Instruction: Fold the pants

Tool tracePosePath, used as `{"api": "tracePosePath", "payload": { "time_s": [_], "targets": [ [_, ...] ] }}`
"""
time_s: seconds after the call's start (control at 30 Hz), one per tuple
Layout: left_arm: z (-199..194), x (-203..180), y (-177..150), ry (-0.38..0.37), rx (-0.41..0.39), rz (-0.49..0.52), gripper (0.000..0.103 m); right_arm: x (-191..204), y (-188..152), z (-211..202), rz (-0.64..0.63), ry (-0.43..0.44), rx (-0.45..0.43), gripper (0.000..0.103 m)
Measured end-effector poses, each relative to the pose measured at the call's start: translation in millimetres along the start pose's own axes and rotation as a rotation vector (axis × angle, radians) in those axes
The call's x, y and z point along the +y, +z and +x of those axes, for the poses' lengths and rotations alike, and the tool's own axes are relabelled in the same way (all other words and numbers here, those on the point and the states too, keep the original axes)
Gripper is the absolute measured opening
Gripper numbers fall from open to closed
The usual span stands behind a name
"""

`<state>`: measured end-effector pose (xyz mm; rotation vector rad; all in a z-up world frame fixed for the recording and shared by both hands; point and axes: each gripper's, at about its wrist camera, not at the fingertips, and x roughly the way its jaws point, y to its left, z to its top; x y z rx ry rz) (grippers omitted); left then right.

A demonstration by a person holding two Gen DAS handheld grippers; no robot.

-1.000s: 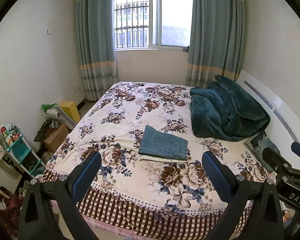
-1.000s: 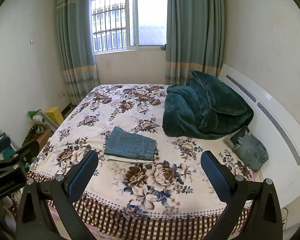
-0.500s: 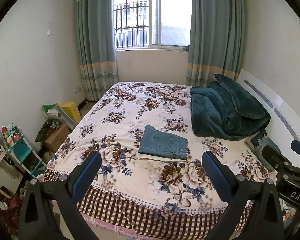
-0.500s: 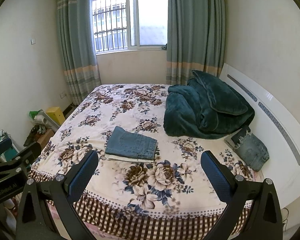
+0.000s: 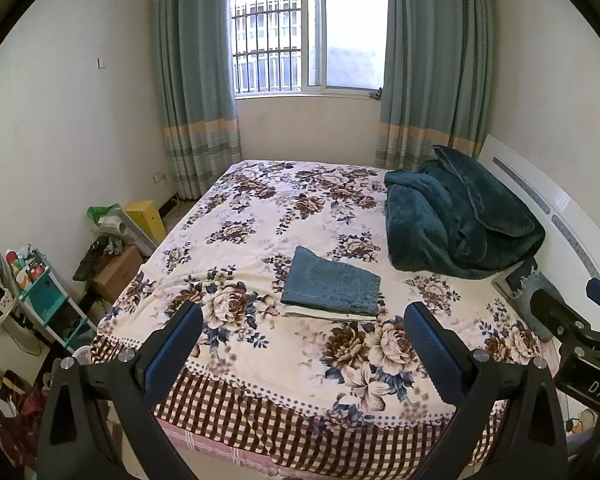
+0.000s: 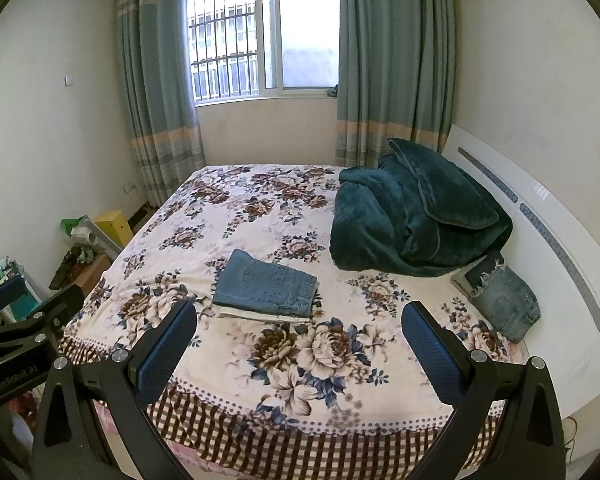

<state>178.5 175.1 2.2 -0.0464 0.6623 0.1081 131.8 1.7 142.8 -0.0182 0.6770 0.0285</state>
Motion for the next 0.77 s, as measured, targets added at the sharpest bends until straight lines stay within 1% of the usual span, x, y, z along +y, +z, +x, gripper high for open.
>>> {"api": "tracePosePath", "payload": {
  "time_s": [0.3, 0.47, 0.77],
  "targets": [
    [2, 4, -2, 0.01, 0.005, -0.006, 0.103, 3, 1, 0, 0.0, 0.004, -0.002, 0.103],
    [1, 5, -2, 0.017, 0.003, -0.007, 0.103, 9, 0, 9, -0.005, 0.014, 0.005, 0.103],
    [1, 2, 2, 0.027, -0.02, -0.011, 0.103, 18, -1, 16, -0.005, 0.022, 0.01, 0.103]
  ]
}}
